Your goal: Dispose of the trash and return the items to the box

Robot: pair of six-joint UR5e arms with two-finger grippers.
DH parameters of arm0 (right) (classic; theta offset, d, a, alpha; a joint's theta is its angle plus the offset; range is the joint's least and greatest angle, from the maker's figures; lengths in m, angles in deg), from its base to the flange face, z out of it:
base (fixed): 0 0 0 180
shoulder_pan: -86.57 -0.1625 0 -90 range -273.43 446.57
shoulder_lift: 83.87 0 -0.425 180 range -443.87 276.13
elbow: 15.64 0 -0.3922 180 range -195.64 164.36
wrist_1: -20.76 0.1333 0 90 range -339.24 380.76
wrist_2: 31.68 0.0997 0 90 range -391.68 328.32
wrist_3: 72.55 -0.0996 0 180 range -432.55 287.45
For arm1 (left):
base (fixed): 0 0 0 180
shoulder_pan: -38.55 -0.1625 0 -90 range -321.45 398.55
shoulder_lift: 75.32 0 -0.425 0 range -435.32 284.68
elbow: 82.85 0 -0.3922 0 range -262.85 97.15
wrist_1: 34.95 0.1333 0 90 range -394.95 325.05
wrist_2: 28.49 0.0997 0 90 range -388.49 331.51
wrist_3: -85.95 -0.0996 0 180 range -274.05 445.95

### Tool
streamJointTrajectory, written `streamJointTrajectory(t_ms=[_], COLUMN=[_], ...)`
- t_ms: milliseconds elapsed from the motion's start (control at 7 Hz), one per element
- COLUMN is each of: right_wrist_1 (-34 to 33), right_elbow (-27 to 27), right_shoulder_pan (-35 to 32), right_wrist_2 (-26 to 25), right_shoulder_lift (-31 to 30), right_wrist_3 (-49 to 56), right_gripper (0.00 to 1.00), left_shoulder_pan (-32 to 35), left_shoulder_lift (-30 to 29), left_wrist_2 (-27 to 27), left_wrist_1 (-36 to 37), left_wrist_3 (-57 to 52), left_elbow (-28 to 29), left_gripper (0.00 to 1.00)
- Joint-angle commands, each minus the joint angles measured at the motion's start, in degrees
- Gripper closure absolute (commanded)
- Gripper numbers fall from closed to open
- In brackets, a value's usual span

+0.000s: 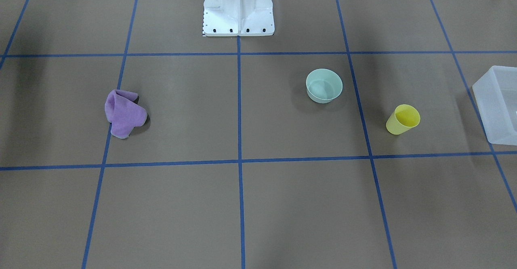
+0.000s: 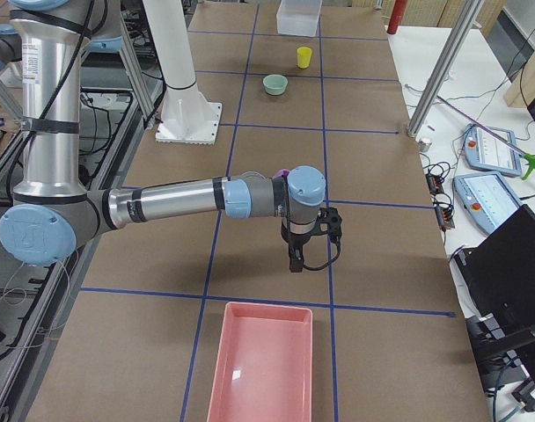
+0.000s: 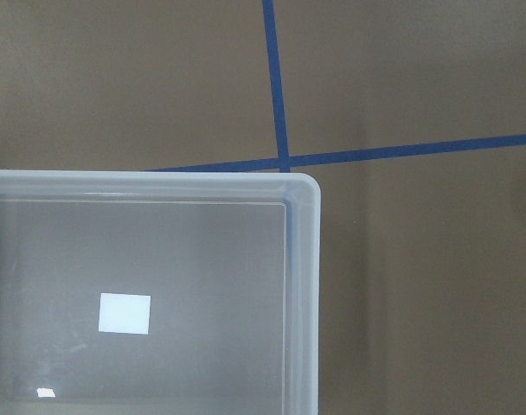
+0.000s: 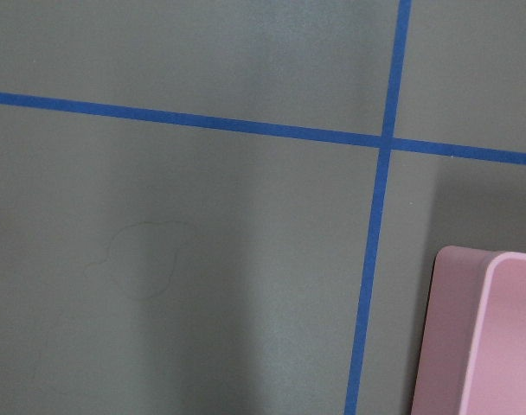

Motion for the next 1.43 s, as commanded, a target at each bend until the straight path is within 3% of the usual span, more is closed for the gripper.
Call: streamJointTrajectory(t_ms=[0, 1143, 1286], right_wrist_1=[0.14, 0.4, 0.4], right_elbow=[0.1, -0.59, -0.68], right_shoulder_pan=[0.0, 1.22, 1.41], right_wrist_2=[0.39, 1.96, 1.71], right_shoulder_lift=[-0.09, 0.09, 0.35], right_wrist_3=[0.02, -0.07, -0.16], right_gripper=[0.0, 0.0, 0.0], left_shoulder_pan=[-0.03, -0.81, -4.82], left_shoulder_lift=[-0.31, 0.57, -0.74], left_wrist_2=[-0.02, -0.11, 0.07], left_wrist_1=[0.09, -0.61, -5.48], left_wrist_3=[0.0, 1.92, 10.11], left_elbow=[-0.13, -3.99, -4.43], left_gripper=[0.02, 0.02, 0.03])
